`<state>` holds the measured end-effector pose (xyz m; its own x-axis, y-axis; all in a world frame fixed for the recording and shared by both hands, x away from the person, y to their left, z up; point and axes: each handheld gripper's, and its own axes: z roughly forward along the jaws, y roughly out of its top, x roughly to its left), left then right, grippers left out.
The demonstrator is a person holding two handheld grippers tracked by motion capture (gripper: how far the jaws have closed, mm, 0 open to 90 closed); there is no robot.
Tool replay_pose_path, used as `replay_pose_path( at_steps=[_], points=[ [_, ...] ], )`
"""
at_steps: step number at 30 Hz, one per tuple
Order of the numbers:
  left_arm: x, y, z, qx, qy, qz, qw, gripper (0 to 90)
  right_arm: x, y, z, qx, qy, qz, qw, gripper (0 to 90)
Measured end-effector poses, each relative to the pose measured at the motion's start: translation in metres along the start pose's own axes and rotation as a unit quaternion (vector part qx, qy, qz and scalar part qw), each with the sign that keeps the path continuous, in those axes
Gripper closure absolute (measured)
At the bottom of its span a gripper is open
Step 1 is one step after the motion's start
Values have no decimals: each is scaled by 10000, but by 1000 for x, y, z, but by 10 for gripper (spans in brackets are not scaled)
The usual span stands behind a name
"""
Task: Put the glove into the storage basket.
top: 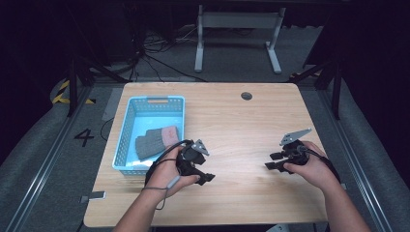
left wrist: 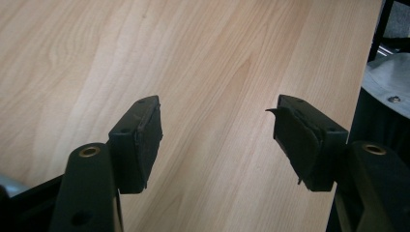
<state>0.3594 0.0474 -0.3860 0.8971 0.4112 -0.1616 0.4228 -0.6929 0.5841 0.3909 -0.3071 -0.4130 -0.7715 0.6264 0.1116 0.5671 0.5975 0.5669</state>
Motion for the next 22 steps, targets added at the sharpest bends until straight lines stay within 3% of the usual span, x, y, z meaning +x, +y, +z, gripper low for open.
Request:
replay_pose_path(
  at_steps=[3,8,11,13,16,19,22],
  points=[
    [-2,1,10,33,-79,75,9999,347,-1,-1,2,11,10,-18,10000,518],
    [-1,-1,27,71,70,6,9999,335,-1,-2,5,59,39,-41,10000,512],
    [-1,2,35,161,172,65,9997,328,-2,-3,8,79,31,-35,10000,502],
    [1,1,39,192,153,-7,9997,318,-3,-5,9,109,-28,8,9999,499],
    [2,-2,43,286,299,29,9991,313,-5,-7,9,82,-102,110,9999,480],
    [-2,-3,43,248,153,32,9996,314,-8,-8,9,61,-189,148,9997,479],
    [-8,-4,43,207,195,153,9995,306,-11,-8,11,-34,-219,196,9996,459]
  ],
)
